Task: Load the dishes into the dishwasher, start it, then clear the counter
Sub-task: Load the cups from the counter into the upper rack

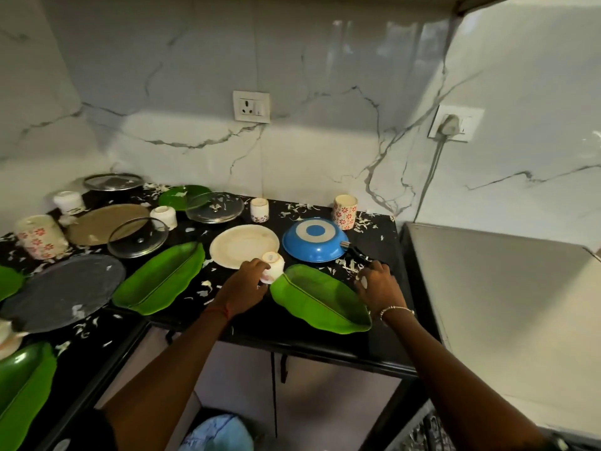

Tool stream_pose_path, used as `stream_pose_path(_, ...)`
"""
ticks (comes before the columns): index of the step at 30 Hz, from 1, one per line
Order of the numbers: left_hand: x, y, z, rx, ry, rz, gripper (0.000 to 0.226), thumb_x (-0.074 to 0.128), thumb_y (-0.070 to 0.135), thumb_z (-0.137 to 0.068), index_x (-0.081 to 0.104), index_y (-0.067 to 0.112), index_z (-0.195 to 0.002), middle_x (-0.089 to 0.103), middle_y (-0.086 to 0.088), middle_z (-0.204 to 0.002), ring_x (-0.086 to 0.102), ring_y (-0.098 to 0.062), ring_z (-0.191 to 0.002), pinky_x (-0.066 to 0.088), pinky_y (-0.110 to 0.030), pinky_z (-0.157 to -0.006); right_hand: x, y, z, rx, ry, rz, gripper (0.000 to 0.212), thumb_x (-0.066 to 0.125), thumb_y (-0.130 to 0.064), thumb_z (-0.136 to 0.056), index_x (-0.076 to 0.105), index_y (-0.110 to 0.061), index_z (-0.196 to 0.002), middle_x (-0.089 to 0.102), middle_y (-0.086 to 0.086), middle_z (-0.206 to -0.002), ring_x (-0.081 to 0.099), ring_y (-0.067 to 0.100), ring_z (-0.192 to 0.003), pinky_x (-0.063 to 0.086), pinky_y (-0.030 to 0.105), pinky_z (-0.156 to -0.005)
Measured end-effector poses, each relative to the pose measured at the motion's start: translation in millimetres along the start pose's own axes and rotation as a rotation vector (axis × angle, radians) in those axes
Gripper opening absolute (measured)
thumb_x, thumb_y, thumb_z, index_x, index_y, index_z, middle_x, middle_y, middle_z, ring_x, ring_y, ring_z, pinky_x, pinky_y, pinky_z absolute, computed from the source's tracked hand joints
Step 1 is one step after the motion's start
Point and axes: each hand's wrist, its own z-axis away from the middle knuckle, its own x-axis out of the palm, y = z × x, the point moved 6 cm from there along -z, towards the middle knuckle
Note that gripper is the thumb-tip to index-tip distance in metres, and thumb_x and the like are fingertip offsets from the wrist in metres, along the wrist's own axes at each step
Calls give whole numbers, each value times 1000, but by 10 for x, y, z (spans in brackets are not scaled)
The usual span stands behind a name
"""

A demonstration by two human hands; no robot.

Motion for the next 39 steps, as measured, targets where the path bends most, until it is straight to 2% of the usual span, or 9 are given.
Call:
stream_pose_path(3,111,-72,-276,33,-45,-11,45,57,-4,-81,48,-3,-125,48,-20,-128,42,-34,-121,34,-37,-100,60,168,-150,78,-42,21,34,52,-26,-88,56,-13,-118,43,12,-127,38,33,-119,39,41,-94)
stream_pose_path(9,291,-278,-750,28,-237,-94,62,62,1,-80,36,4,-137,31,-14,-145,27,-29,-134,26,-33,-108,305,408,-409,226,-227,-78,57,65,-19,-79,46,-21,-132,30,12,-139,32,38,-126,39,47,-101)
stream_pose_path(14,440,-480,-1043,-38,-413,-161,76,69,15,-80,25,10,-142,22,-12,-148,22,-30,-136,26,-38,-109,470,491,-528,282,-281,-171,65,70,-16,-75,43,-18,-135,34,16,-137,39,40,-124,37,38,-102)
stream_pose_path(18,535,-552,-1180,-45,-566,-69,77,71,13,-77,27,12,-140,29,-10,-143,30,-29,-131,27,-33,-105,522,516,-585,313,-285,-213,63,73,-15,-71,49,-12,-129,45,15,-133,44,34,-122,40,36,-101)
stream_pose_path(25,333,-574,-1440,-20,-465,-21,68,81,6,-61,51,7,-123,55,-12,-122,51,-25,-112,39,-28,-90,420,592,-548,382,-184,-258,53,75,-14,-68,57,-8,-117,56,14,-122,53,30,-114,45,31,-91)
stream_pose_path(30,139,-390,-1628,26,-392,-6,64,82,6,-54,57,5,-112,58,-13,-111,52,-24,-97,39,-26,-78,310,677,-442,433,-138,-248,59,73,-16,-74,47,-1,-125,48,20,-128,44,33,-120,38,31,-95)
stream_pose_path(33,90,-146,-1708,75,-338,20,65,83,7,-50,57,3,-109,57,-15,-111,50,-22,-92,35,-24,-73,190,722,-335,450,-88,-255,62,73,-14,-73,47,-4,-128,47,18,-129,43,31,-122,36,28,-95)
stream_pose_path(36,143,204,-1737,127,-306,81,64,81,-1,-58,55,2,-116,56,-14,-115,48,-19,-94,34,-22,-76,42,805,-159,481,-34,-273,58,75,-14,-70,52,-7,-123,51,18,-123,48,31,-116,40,27,-89)
stream_pose_path(39,323,650,-1690,208,-324,122,66,81,0,-59,53,3,-119,54,-11,-119,50,-26,-107,34,-23,-82,-111,955,114,535,15,-297,52,76,-14,-68,57,-7,-116,55,17,-118,51,30,-112,39,25,-81)
